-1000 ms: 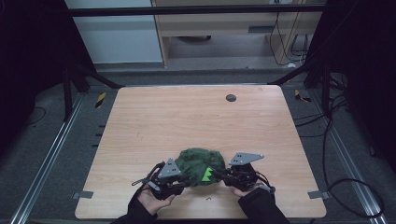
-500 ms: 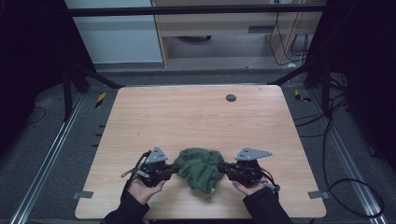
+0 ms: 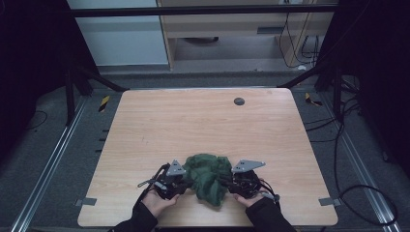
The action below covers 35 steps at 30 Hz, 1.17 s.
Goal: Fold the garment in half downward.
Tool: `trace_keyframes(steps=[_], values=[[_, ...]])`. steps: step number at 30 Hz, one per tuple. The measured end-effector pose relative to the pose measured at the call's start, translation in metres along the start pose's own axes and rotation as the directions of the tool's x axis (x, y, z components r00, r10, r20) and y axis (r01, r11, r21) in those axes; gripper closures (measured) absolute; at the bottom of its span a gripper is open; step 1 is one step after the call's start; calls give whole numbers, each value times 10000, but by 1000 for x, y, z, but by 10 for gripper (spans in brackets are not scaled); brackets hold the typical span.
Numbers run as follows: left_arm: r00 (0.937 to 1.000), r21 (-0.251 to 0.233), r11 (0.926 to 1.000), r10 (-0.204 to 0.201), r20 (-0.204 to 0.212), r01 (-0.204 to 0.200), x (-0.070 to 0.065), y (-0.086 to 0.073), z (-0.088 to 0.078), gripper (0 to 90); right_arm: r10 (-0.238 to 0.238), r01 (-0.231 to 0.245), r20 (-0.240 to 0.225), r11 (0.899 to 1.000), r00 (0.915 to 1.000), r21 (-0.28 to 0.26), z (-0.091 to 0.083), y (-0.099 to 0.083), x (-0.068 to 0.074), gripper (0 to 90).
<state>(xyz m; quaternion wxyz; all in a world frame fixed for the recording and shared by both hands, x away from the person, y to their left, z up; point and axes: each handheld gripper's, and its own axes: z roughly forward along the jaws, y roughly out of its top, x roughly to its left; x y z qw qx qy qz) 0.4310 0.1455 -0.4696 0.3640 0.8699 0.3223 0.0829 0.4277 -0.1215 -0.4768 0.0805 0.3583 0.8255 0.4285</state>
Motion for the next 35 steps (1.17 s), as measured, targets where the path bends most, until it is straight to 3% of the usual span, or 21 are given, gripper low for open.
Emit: trace_keyframes(steps=[5, 9, 14, 18, 27, 29, 35], values=[[9997, -418, 9991, -73, -222, 64, 4, 2, -13, 844, 8, -10, -69, 9997, 10000, -248, -3, 2, -1, 773], [9967, -845, 9959, -377, -720, 316, 17, 1, -30, 806, 18, -7, 127, 9959, 9999, -909, -16, 9, -5, 746], [9857, -1051, 9918, -875, -1443, 727, 39, -5, -44, 743, 398, -291, 691, 9884, 9968, -1490, -29, 13, -18, 692], [9747, -1192, 9873, -1256, -1849, 1047, 54, -11, -52, 672, 681, -451, 1350, 9850, 9885, -1667, -37, 10, -32, 632], [9566, -1291, 9806, -1746, -2334, 1474, 82, -27, -61, 509, 1744, -1342, 2361, 9750, 9559, -1772, -51, -3, -70, 538], [9467, -1256, 9792, -1878, -2616, 1595, 89, -30, -60, 464, 1824, -1396, 2691, 9754, 9457, -1707, -53, -7, -77, 519], [9305, -1141, 9730, -2258, -2884, 2008, 105, -38, -57, 373, 2204, -1739, 3265, 9707, 9192, -1657, -60, -18, -93, 440]])
